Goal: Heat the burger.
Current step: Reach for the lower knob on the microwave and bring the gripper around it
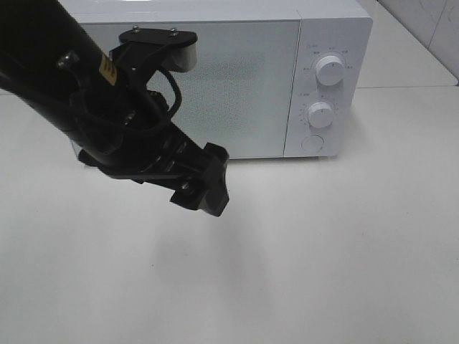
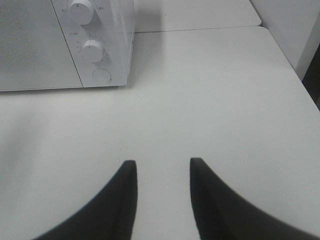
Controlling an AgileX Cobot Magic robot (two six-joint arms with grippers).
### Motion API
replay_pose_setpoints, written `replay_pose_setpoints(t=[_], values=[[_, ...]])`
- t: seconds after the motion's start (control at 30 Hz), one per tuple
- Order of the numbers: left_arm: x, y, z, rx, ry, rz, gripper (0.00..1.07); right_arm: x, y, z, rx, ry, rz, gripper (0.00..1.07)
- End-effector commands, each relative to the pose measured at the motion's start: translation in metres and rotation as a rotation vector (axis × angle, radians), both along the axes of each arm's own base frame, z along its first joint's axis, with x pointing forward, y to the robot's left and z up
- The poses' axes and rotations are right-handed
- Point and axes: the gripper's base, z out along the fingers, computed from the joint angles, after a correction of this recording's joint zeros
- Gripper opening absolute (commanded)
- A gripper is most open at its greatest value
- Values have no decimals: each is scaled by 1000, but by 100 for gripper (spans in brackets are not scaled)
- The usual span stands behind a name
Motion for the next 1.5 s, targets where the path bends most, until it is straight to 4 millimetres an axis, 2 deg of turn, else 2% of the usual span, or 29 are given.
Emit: replay_pose_setpoints(t=[0.03,0.17,0.2,0.3,0.33,0.4,0.47,0.53,0.57,0.6,0.63,0.7,0.73,0.83,0.9,1.0,1.07,1.2,1.27,1.3,1.33,1.4,1.43,1.5], values=[[-4,4,7,25,7,18,102,-4,0,1,-5,-38,-4,38],[-5,18,16,45,21,48,102,-4,0,1,-5,-38,-4,38],[-2,29,22,53,30,79,102,-4,0,1,-5,-38,-4,38],[0,36,24,57,36,99,102,-4,0,1,-5,-38,-4,38],[4,50,31,60,38,135,102,-4,0,1,-5,-38,-4,38],[5,56,33,63,40,149,102,-4,0,1,-5,-38,-4,38],[12,88,46,75,42,216,102,-4,0,1,-5,-38,-4,38],[12,95,48,78,44,228,102,-4,0,1,-5,-38,-4,38],[14,114,53,87,51,269,102,-4,0,1,-5,-38,-4,38],[14,114,53,87,51,269,102,-4,0,1,-5,-38,-4,38],[14,128,57,92,52,299,102,-4,0,1,-5,-38,-4,38],[14,134,58,93,51,312,102,-4,0,1,-5,-38,-4,38],[11,150,59,100,51,341,102,-4,0,1,-5,-38,-4,38],[9,156,58,103,51,352,102,-4,0,1,-5,-38,-4,38],[1,186,50,113,59,416,102,-4,0,1,-5,-38,-4,38],[-2,192,49,112,63,431,102,-4,0,1,-5,-38,-4,38],[-17,216,40,110,76,510,102,-4,0,1,-5,-38,-4,38],[-30,228,35,111,72,561,102,-4,0,1,-5,-38,-4,38],[-45,234,30,107,62,602,102,-4,0,1,-5,-38,-4,38],[-45,234,30,107,62,602,102,-4,0,1,-5,-38,-4,38],[-55,234,30,102,45,605,102,-4,0,1,-5,-38,-4,38],[-59,234,30,96,37,606,102,-4,0,1,-5,-38,-4,38],[-68,233,32,84,4,609,102,-4,0,1,-5,-38,-4,38],[-71,233,32,78,-15,611,102,-4,0,1,-5,-38,-4,38]])
